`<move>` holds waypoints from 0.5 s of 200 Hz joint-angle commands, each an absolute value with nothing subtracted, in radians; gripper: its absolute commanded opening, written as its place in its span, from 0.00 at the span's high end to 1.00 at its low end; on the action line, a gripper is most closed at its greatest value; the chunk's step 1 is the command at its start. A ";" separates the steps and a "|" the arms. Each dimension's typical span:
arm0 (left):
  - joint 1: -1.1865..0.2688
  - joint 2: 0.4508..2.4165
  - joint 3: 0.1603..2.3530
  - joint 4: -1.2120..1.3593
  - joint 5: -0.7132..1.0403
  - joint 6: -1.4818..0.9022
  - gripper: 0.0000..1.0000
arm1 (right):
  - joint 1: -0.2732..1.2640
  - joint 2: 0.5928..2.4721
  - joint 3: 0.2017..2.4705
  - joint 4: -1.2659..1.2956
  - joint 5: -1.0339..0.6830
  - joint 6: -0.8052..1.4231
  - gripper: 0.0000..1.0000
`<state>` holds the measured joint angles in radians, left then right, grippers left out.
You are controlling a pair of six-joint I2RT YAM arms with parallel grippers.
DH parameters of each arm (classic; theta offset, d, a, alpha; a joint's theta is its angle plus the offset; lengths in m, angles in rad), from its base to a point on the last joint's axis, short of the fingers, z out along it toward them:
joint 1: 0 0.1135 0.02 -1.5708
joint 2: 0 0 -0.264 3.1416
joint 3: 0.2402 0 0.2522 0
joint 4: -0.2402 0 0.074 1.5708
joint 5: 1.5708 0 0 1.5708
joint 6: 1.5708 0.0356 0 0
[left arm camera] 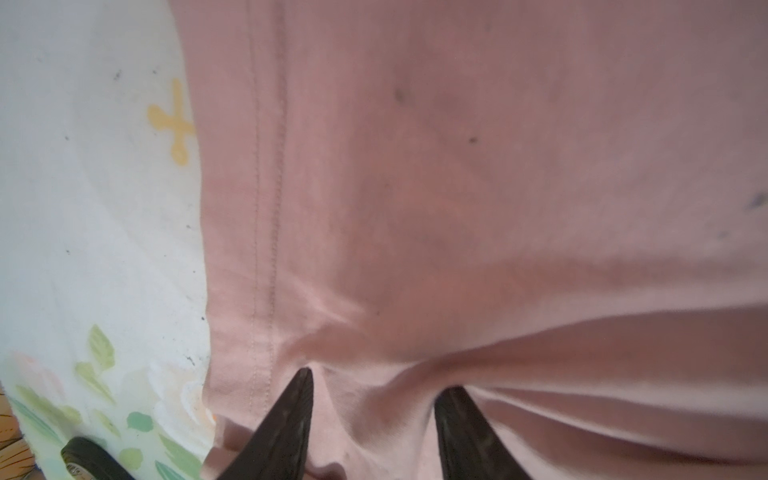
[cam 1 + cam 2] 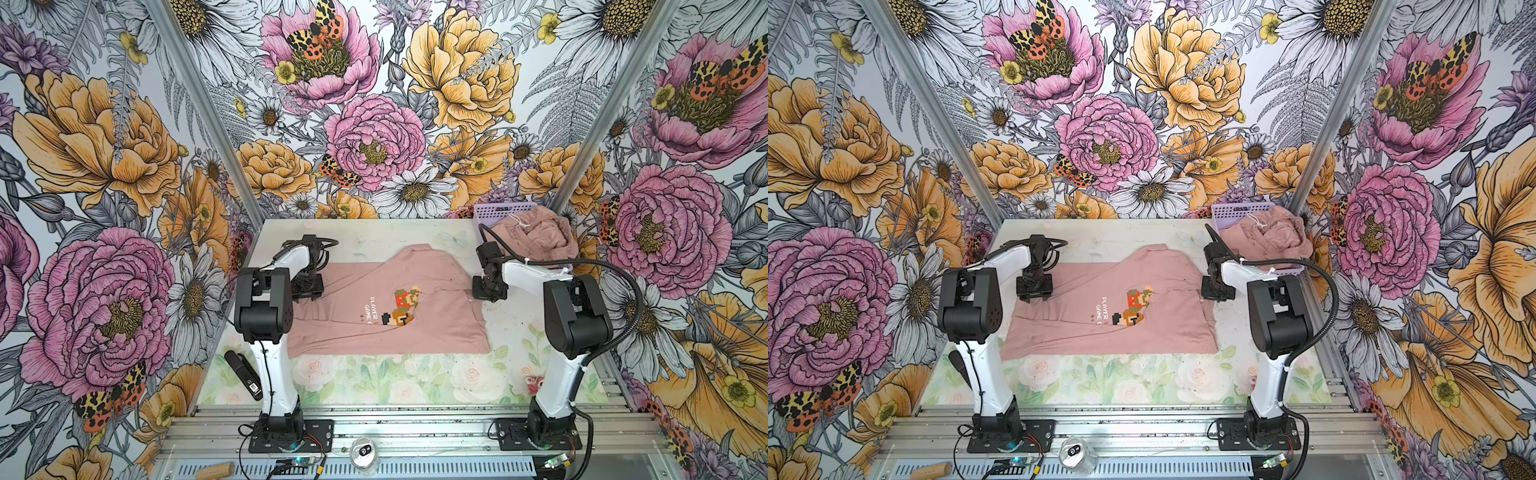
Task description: Fold and stack the mixed laundry pile
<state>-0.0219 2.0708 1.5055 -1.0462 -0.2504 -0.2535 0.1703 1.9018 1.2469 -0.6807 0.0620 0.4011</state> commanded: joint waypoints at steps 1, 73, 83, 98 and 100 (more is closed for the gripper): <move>0.009 2.144 1.468 -0.987 -0.301 -0.246 0.51 | 0.165 1.809 1.217 -0.733 0.020 0.411 0.76; 0.006 2.151 1.472 -0.986 -0.301 -0.241 0.51 | 0.203 1.743 1.091 -0.733 -0.066 0.453 0.70; 0.006 2.150 1.472 -0.986 -0.300 -0.240 0.51 | 0.208 1.754 1.087 -0.725 -0.071 0.457 0.68; 0.007 2.151 1.471 -0.986 -0.300 -0.240 0.51 | 0.212 1.775 1.087 -0.716 -0.072 0.456 0.68; 0.007 2.151 1.471 -0.987 -0.301 -0.239 0.51 | 0.214 1.778 1.088 -0.716 -0.072 0.455 0.68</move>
